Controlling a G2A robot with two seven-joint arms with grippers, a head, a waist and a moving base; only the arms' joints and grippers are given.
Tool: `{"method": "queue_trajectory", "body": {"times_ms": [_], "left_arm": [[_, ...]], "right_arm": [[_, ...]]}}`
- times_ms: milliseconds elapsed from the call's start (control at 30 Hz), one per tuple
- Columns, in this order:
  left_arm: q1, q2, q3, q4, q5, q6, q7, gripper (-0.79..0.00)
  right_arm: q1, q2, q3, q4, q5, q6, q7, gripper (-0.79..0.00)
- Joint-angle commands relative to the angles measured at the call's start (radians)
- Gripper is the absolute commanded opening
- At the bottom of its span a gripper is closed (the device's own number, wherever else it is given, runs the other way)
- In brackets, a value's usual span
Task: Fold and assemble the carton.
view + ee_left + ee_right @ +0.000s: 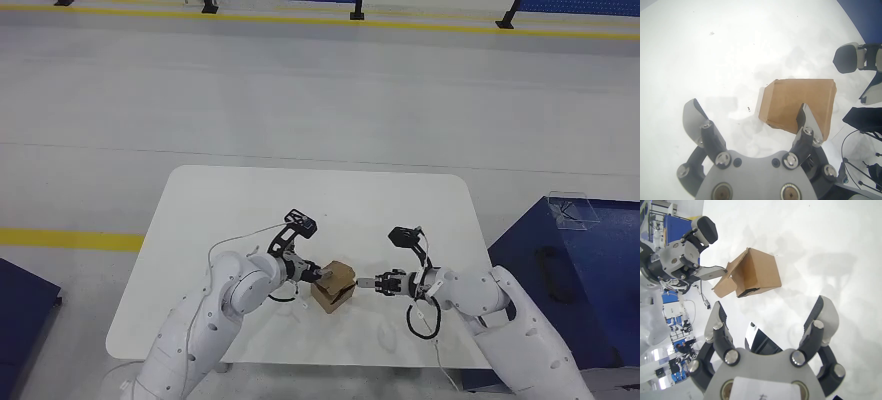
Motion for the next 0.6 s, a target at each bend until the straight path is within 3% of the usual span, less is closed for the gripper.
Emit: {"method": "queue_trajectory", "body": {"times_ms": [0, 567], "left_arm": [[-0.002, 0.000, -0.003, 0.008, -0.007, -0.004, 0.003, 0.000], [0.004, 0.004, -0.023, 0.027, -0.040, -0.017, -0.005, 0.000]], "right_arm": [[-0.005, -0.002, -0.012, -0.006, -0.013, 0.004, -0.015, 0.000], [0.005, -0.019, -0.057, 0.015, -0.039, 0.011, -0.077, 0.000]]}}
